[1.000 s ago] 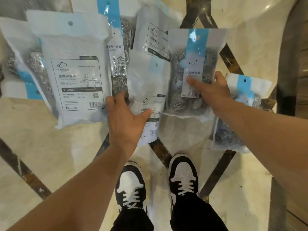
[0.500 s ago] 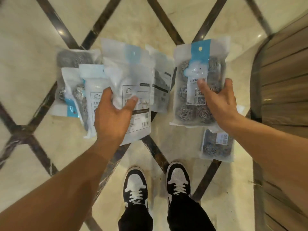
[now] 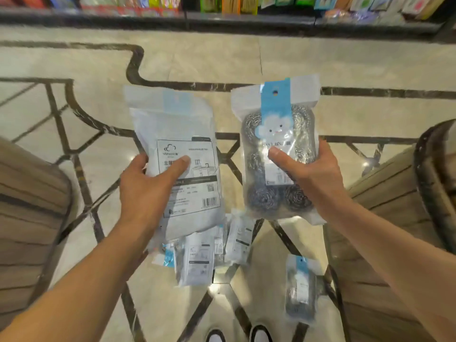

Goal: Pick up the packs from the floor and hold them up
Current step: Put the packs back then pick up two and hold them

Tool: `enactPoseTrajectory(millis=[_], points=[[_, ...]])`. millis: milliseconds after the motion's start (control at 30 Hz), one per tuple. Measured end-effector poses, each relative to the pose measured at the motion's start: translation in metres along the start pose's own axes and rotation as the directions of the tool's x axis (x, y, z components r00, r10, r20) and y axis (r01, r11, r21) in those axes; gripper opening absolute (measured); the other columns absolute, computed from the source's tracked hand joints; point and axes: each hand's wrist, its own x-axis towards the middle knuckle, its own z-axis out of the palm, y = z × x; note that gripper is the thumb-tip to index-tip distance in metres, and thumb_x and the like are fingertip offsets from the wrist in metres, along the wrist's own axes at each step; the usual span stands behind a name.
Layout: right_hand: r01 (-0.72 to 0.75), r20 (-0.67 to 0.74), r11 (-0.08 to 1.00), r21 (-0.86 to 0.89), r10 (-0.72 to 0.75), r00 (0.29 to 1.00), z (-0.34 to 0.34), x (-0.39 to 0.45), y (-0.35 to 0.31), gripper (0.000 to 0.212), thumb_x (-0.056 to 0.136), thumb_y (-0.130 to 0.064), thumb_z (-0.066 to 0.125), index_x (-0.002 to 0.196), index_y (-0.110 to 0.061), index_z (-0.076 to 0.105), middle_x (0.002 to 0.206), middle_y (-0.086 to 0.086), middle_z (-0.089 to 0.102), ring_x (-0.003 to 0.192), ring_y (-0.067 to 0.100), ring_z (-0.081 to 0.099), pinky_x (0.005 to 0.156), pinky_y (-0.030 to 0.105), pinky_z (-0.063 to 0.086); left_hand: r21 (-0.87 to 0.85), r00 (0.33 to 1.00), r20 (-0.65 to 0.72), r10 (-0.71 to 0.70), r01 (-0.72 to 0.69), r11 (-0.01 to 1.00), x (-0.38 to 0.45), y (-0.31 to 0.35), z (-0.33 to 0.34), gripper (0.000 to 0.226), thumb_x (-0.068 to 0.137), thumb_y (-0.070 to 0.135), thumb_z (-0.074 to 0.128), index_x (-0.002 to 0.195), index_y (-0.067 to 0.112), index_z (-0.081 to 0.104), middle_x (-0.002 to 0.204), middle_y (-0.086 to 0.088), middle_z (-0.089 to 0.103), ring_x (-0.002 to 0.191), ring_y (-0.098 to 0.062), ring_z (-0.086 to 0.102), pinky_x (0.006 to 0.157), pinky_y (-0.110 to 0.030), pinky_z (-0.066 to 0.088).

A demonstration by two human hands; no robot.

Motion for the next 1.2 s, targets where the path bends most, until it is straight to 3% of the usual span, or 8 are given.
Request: enactPoseTrajectory(millis=[200,367,600,700,833,900,1067,1200], points=[[0.103,0.058,0.994,0.048,-0.105,0.993,-0.040,-0.043,-0.178,0.070,0.057,-0.069,0.089,0.111,-0.033,0.063,0.102,-0.007,0.078,0.094,0.017,0.076,0.089,0.049,0.061,-0.263,0.998,-0.066,0.017,-0.034,0.964,-0.054,0.183,-0.074,0.035,0.077,0.014,0.087,0.110,0.014,0.074,0.090,0.005,0.082,0.083,-0.016,0.079,0.067,-0.028,0.063],[0.253,0.103,0.962,0.104,-0.263,0.959,-0.057,-0.089,-0.305,0.057,0.067,-0.055,0.091,0.110,-0.032,0.063,0.102,-0.007,0.076,0.093,0.017,0.074,0.089,0.049,0.061,-0.321,0.989,-0.144,0.032,-0.077,0.944,-0.105,0.292,-0.145,0.032,0.077,0.011,0.087,0.107,0.011,0.075,0.090,-0.002,0.082,0.080,-0.023,0.080,0.061,-0.029,0.063],[0.386,0.259,0.890,0.242,-0.442,0.859,-0.043,-0.136,-0.408,0.075,0.057,-0.066,0.089,0.121,-0.034,0.066,0.108,-0.009,0.077,0.099,0.017,0.074,0.094,0.049,0.059,-0.376,0.935,-0.352,0.038,-0.178,0.909,-0.181,0.363,-0.228,0.037,0.075,0.011,0.089,0.109,0.007,0.075,0.094,-0.008,0.082,0.082,-0.026,0.080,0.064,-0.034,0.064],[0.415,0.382,0.864,0.287,-0.500,0.777,-0.016,-0.160,-0.433,0.080,0.053,-0.071,0.089,0.122,-0.035,0.068,0.108,-0.010,0.078,0.099,0.016,0.075,0.094,0.049,0.059,-0.388,0.889,-0.458,0.025,-0.225,0.894,-0.220,0.370,-0.260,0.038,0.074,0.007,0.088,0.110,0.004,0.076,0.097,-0.011,0.082,0.086,-0.030,0.080,0.072,-0.041,0.065],[0.419,0.527,0.833,0.361,-0.552,0.646,0.030,-0.221,-0.454,0.058,0.065,-0.055,0.091,0.114,-0.039,0.065,0.108,-0.011,0.077,0.100,0.016,0.074,0.094,0.047,0.059,-0.348,0.795,-0.606,-0.031,-0.231,0.908,-0.282,0.368,-0.306,0.033,0.074,0.009,0.089,0.105,0.006,0.077,0.088,-0.007,0.082,0.077,-0.024,0.080,0.057,-0.030,0.062],[0.428,0.595,0.818,0.385,-0.574,0.562,0.052,-0.259,-0.461,0.050,0.071,-0.050,0.090,0.114,-0.040,0.066,0.103,-0.013,0.076,0.096,0.011,0.073,0.086,0.038,0.059,-0.340,0.737,-0.674,-0.056,-0.242,0.909,-0.321,0.365,-0.329,0.030,0.076,0.008,0.089,0.103,0.007,0.077,0.085,-0.005,0.082,0.073,-0.022,0.080,0.053,-0.027,0.061],[0.396,0.736,0.811,0.430,-0.570,0.367,0.097,-0.374,-0.467,0.078,0.054,-0.070,0.089,0.121,-0.035,0.066,0.106,-0.009,0.078,0.098,0.017,0.075,0.092,0.047,0.060,-0.285,0.553,-0.829,-0.087,-0.282,0.916,-0.430,0.347,-0.393,0.027,0.073,0.010,0.090,0.097,0.009,0.077,0.082,-0.005,0.081,0.068,-0.019,0.079,0.049,-0.024,0.058],[0.398,0.804,0.792,0.464,-0.564,0.185,0.114,-0.486,-0.458,0.054,0.070,-0.051,0.092,0.115,-0.034,0.068,0.103,-0.011,0.078,0.096,0.012,0.075,0.093,0.042,0.059,-0.271,0.426,-0.896,-0.123,-0.305,0.913,-0.526,0.320,-0.441,0.031,0.074,0.009,0.089,0.102,0.007,0.076,0.080,-0.004,0.081,0.067,-0.019,0.079,0.050,-0.025,0.059]])
